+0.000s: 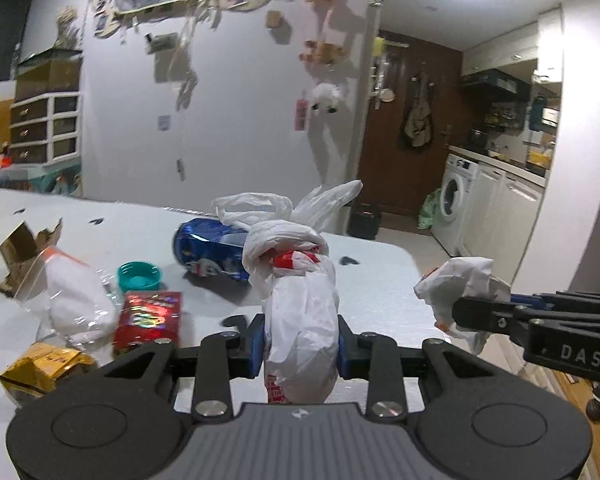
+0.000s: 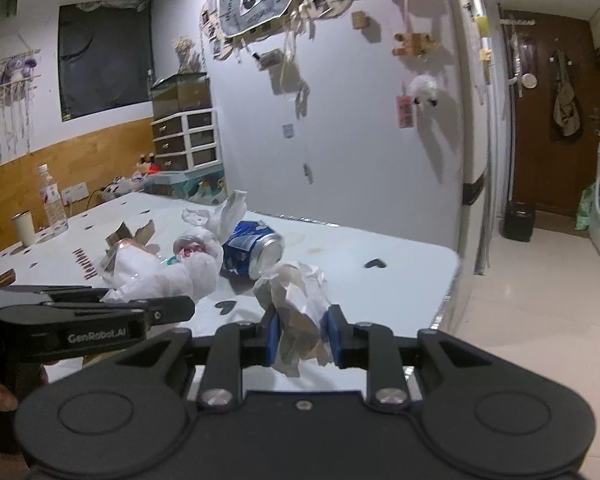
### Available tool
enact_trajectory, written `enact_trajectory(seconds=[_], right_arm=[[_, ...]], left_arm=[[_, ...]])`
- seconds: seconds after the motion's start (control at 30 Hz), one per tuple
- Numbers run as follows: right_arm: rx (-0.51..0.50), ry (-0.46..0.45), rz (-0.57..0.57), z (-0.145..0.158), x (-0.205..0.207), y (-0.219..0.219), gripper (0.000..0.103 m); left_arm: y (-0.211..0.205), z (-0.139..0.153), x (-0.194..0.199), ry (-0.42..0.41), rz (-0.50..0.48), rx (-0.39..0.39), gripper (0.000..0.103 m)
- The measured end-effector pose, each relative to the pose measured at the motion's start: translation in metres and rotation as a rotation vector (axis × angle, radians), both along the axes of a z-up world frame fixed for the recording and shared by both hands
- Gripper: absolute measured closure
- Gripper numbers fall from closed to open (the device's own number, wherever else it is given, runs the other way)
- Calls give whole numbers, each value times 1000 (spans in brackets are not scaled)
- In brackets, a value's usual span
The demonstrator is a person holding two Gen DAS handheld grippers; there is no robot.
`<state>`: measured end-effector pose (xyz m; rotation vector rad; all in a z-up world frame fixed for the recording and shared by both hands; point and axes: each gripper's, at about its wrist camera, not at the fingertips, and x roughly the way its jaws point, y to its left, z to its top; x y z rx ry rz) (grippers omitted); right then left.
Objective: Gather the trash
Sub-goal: 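Carry the white bag and tissue with both tools over the yellow bin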
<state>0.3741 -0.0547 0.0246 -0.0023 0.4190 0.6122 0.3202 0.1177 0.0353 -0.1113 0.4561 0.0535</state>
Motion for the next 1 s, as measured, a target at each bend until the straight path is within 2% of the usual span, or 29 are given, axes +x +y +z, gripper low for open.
enact_trajectory(seconds=[0.37, 1.0], right_arm=[[3, -13, -108, -2, -25, -57, 77], [8, 22, -286, -28, -66, -176, 77]], left_arm=[[-49, -3, -6, 12, -86, 10, 68], [-173, -27, -8, 90, -248, 40, 68]])
